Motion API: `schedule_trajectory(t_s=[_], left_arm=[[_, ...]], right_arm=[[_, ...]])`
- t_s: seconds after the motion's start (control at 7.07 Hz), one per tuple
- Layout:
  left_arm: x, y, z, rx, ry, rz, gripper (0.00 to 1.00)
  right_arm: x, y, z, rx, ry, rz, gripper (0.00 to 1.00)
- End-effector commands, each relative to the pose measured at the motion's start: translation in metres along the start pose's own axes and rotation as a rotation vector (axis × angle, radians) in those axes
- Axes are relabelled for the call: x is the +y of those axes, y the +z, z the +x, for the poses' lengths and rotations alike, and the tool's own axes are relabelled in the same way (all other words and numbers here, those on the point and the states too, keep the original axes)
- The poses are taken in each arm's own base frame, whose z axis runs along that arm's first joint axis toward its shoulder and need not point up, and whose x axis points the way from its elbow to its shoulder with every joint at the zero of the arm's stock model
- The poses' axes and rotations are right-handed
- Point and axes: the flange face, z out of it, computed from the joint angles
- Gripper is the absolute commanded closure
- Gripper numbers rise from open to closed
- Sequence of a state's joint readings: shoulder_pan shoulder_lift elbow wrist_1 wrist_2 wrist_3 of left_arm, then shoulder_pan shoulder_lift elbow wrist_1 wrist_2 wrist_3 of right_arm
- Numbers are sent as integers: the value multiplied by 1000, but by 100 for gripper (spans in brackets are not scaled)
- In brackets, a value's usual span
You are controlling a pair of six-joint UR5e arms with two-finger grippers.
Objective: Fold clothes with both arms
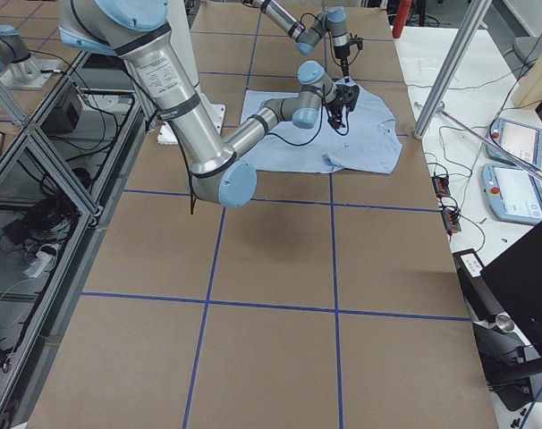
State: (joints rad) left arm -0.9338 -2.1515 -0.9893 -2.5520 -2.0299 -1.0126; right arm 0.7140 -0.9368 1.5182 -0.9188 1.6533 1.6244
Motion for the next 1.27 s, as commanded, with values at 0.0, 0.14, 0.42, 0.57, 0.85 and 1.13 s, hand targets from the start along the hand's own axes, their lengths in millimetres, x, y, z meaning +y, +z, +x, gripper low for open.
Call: schedule_trajectory(t_s=[0.0, 0.14, 0.42, 0.57, 0.85, 1.13], left_arm=[[-2, -1, 5, 6, -1, 1, 100], [-10, -7, 22, 25, 3, 13, 100], [-23, -25, 95, 120, -76, 34, 100], [-14, -19, 143, 160, -114, 13, 100], [4, -4, 186, 171, -142, 24, 100], [12, 18, 204, 132, -140, 66, 100]], right_arm=[[1, -1, -1, -3, 0, 0, 0], [0, -1, 0, -2, 0, 1, 0], [-2, 0, 0, 2, -1, 21, 0], [-2, 1, 1, 8, -3, 21, 0], [-2, 4, 6, 19, -6, 21, 0], [-2, 6, 7, 24, -8, 22, 0]])
